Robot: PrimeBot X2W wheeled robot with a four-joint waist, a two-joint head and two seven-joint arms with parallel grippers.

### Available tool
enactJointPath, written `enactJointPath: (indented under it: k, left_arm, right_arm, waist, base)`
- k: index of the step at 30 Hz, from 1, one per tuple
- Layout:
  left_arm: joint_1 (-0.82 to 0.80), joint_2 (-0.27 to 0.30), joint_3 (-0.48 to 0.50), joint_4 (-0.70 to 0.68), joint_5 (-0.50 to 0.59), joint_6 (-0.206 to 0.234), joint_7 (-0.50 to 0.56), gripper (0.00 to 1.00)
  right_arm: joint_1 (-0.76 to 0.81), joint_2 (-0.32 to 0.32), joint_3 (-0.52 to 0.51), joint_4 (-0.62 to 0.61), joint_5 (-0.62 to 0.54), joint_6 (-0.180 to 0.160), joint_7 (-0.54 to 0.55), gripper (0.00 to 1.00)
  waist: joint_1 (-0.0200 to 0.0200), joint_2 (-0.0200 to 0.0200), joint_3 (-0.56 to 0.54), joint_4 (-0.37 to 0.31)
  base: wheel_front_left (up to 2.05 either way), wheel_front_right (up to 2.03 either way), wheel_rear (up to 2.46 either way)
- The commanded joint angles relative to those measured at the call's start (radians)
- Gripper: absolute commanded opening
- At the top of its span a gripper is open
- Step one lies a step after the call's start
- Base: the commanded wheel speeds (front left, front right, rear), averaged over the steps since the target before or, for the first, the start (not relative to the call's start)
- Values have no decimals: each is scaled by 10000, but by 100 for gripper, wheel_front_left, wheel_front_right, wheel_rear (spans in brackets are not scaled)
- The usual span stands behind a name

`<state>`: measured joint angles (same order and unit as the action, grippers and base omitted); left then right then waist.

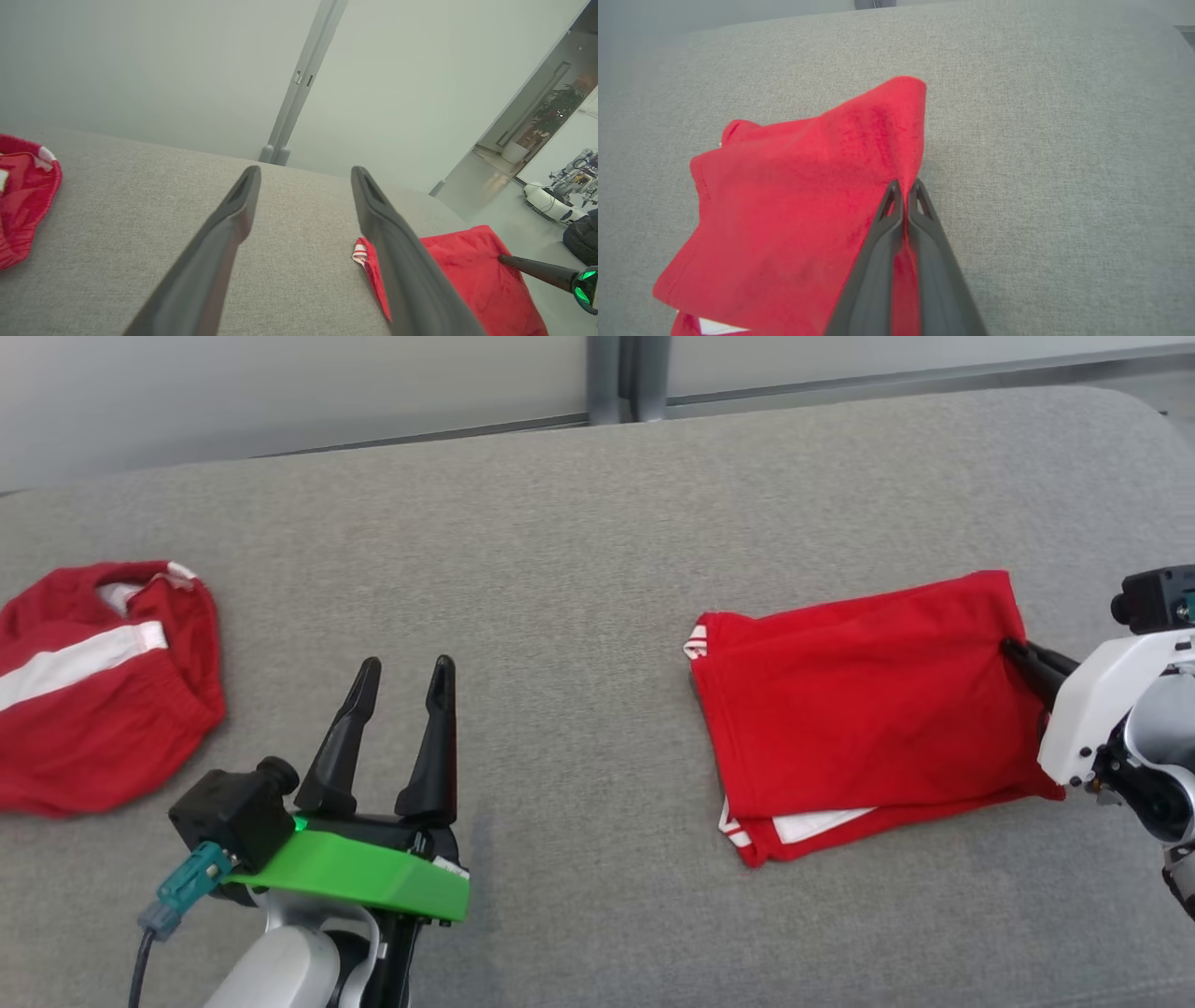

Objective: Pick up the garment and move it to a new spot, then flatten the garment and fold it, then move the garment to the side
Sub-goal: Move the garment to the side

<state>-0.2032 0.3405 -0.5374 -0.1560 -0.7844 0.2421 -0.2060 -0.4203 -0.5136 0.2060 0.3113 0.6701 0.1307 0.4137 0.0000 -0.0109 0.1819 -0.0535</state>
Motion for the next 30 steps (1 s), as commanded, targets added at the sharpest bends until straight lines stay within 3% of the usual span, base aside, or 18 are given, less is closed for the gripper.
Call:
enactJointPath:
  k: [1,8,13,30]
  left_arm:
    - [-186,17,-4,10,116,-27,16,100]
    - [-502,71,-108,16,230,-26,183,100]
    - [-694,38,-200,61,285,-25,280,100]
    - [-689,377,81,-195,245,234,359,100]
  right_arm:
    - [-150,-60,-19,-39,-83,1,28,0]
    - [-740,-72,-16,-131,-192,1,143,0]
    - [-962,-96,-18,-100,-234,1,116,0]
    - [-1945,-130,-475,1063,-1133,1,-552,0]
  waist:
    - [0,109,159,-903]
    - [0,109,457,-1992]
    - [0,109,591,-2324]
    - [0,109,899,-1743]
  base:
    - [0,0,0]
    - [0,0,0]
    - [0,0,0]
    - [0,0,0]
